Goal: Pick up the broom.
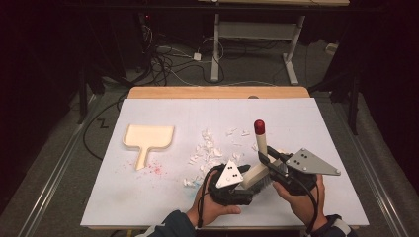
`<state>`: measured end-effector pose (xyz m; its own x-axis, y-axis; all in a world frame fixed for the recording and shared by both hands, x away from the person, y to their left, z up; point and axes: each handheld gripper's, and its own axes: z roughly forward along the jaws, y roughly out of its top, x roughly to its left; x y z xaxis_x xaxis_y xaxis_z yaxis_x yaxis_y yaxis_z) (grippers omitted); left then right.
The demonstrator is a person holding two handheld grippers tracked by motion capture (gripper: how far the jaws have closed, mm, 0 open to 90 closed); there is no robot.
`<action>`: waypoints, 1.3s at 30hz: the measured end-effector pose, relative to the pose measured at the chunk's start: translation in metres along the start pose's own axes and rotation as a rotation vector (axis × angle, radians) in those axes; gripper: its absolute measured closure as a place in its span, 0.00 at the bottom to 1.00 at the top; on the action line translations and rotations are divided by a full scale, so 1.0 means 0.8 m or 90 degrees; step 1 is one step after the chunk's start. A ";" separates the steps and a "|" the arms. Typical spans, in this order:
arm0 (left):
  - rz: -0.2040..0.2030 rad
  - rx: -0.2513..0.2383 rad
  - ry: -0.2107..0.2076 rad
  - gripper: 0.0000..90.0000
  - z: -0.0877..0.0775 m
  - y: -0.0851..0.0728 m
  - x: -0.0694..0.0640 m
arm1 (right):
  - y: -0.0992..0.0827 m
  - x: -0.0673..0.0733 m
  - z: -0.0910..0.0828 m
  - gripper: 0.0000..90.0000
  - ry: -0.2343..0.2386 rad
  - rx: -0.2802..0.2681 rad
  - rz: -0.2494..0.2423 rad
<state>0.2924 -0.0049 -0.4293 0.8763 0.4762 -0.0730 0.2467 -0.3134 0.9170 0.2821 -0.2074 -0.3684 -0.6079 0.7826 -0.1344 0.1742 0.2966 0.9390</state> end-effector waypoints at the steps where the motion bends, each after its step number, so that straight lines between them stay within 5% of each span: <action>1: -0.009 -0.006 -0.007 0.45 -0.002 -0.001 0.003 | 0.001 0.003 0.001 0.79 0.005 -0.001 -0.002; 4: -0.018 -0.021 -0.024 0.61 -0.008 -0.002 0.010 | 0.004 0.016 0.004 0.79 0.019 -0.003 -0.013; 7: -0.019 -0.017 -0.030 0.67 -0.014 -0.002 0.016 | 0.006 0.024 0.005 0.79 0.018 -0.008 -0.030; 11: -0.025 -0.012 -0.027 0.72 -0.022 -0.004 0.023 | 0.010 0.028 0.004 0.79 0.024 -0.014 -0.027; 15: 0.003 0.007 -0.029 0.72 -0.033 -0.003 0.026 | 0.011 0.032 0.002 0.78 0.037 -0.015 -0.031; 20: 0.018 0.033 -0.040 0.72 -0.049 -0.006 0.034 | 0.015 0.030 -0.011 0.63 0.064 -0.046 -0.052; 24: 0.049 0.053 -0.056 0.72 -0.065 -0.005 0.041 | 0.015 0.019 -0.017 0.53 0.117 -0.025 -0.099; 28: 0.100 0.081 -0.082 0.72 -0.082 -0.003 0.040 | 0.005 0.008 -0.014 0.46 0.188 0.040 -0.164; 34: 0.151 0.113 -0.153 0.72 -0.098 -0.007 0.035 | -0.014 0.004 0.003 0.42 0.292 0.110 -0.179; 39: 0.184 0.134 -0.201 0.72 -0.098 -0.009 0.028 | -0.027 0.020 0.020 0.43 0.372 0.159 -0.208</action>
<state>0.2778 0.0728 -0.4066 0.9962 0.0823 0.0274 0.0247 -0.5719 0.8199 0.2807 -0.1925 -0.3956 -0.9626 0.2323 -0.1392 0.0426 0.6374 0.7694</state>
